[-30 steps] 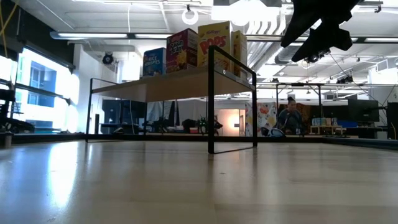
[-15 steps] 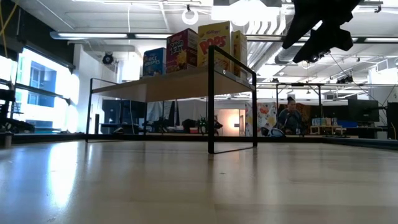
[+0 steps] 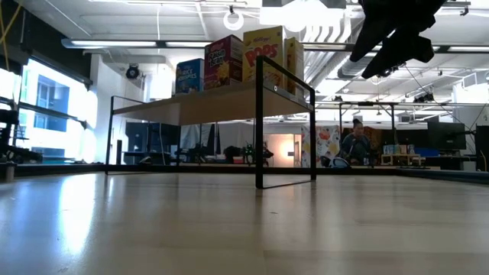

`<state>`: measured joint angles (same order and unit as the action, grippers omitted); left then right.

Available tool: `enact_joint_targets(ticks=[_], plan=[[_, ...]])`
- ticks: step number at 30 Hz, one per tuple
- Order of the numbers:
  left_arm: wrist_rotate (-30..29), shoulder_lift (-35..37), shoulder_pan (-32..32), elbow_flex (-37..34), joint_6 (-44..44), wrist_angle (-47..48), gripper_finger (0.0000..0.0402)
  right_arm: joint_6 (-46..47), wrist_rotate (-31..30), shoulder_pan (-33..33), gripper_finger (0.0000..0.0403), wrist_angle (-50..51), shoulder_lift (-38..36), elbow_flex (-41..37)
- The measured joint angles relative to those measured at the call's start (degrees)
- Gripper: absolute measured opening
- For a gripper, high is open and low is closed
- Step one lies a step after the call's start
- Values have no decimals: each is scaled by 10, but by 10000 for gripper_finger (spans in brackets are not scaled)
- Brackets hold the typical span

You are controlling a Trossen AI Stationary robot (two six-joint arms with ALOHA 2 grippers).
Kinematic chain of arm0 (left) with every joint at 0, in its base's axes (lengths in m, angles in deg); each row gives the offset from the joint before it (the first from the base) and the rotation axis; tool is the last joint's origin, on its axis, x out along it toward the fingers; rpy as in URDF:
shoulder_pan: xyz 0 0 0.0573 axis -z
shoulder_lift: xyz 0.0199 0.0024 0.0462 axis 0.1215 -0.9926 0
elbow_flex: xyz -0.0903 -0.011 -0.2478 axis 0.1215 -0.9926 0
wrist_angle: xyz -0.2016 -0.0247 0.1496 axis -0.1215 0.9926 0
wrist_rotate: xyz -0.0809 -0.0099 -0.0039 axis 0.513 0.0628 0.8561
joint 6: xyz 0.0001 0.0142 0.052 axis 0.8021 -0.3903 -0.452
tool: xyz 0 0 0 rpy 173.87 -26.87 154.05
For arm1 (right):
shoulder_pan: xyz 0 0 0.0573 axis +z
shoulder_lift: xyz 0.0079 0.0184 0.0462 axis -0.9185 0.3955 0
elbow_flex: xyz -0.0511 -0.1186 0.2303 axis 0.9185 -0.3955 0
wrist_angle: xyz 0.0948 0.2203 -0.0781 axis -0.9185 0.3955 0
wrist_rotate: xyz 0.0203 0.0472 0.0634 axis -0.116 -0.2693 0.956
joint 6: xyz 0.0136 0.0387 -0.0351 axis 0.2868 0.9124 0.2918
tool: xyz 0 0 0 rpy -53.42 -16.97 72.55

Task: Stack cereal on shelf
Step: Put the blue cereal box on the shelf aligned with the other blue cereal box

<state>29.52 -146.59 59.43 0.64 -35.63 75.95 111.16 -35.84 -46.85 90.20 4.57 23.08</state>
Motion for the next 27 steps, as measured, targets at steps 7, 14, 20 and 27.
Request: enact_joint_targets(ticks=[7,14,20,27], plan=[[-28,44,-96,100,45,114,168,-20,4,0,232,0,0,0],[-153,56,-269,254,0,239,168,-29,4,0,232,0,0,0],[-148,57,-463,335,-119,262,168,-21,4,0,232,0,0,0],[-109,27,-647,336,-237,245,168,12,4,0,232,0,0,0]])
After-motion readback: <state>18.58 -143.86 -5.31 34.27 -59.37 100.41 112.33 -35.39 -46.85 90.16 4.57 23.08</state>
